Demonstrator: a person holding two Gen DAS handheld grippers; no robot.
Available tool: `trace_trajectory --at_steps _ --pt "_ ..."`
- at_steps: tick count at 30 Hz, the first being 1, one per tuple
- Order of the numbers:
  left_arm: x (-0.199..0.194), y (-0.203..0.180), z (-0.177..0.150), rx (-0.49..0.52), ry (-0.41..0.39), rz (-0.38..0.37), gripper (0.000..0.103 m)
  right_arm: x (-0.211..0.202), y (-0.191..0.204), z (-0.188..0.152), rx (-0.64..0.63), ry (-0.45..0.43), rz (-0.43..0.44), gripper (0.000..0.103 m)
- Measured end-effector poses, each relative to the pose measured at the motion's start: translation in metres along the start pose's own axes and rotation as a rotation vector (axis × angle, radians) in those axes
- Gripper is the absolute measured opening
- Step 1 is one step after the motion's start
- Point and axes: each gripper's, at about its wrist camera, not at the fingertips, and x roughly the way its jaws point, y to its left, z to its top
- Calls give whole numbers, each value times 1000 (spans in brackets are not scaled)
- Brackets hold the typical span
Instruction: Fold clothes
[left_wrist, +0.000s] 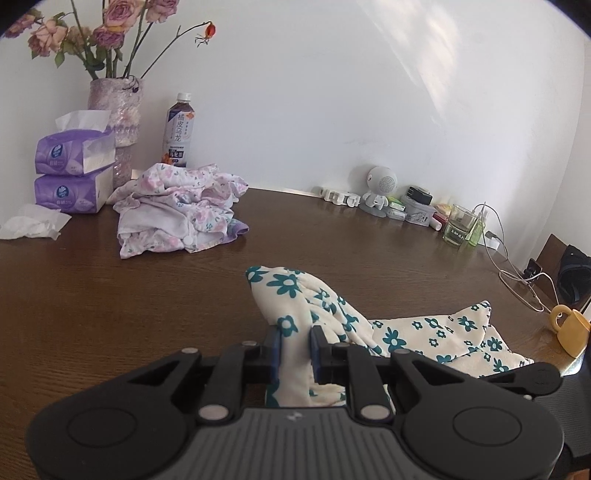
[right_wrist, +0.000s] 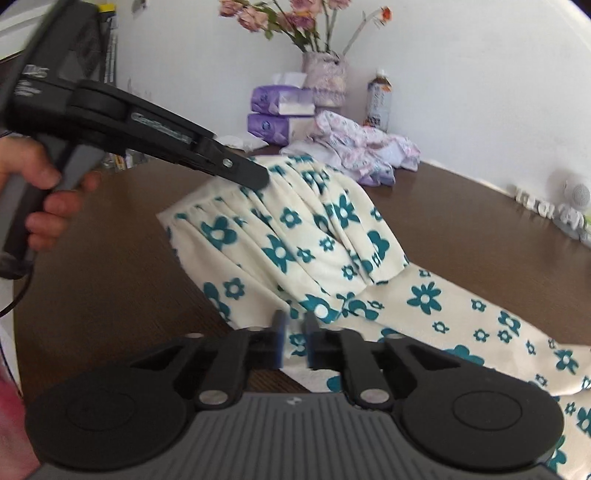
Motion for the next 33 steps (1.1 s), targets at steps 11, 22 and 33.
trace_trajectory --at_steps 11,22,33 --pt "-1 -39 15 78 -19 -47 15 7 -4 -9 64 -21 9 5" --pt "2 -70 17 159 -30 -25 15 -5 -16 -17 121 -56 5 7" --pt "2 -77 16 181 -32 -10 15 16 -73 13 239 -59 -151 10"
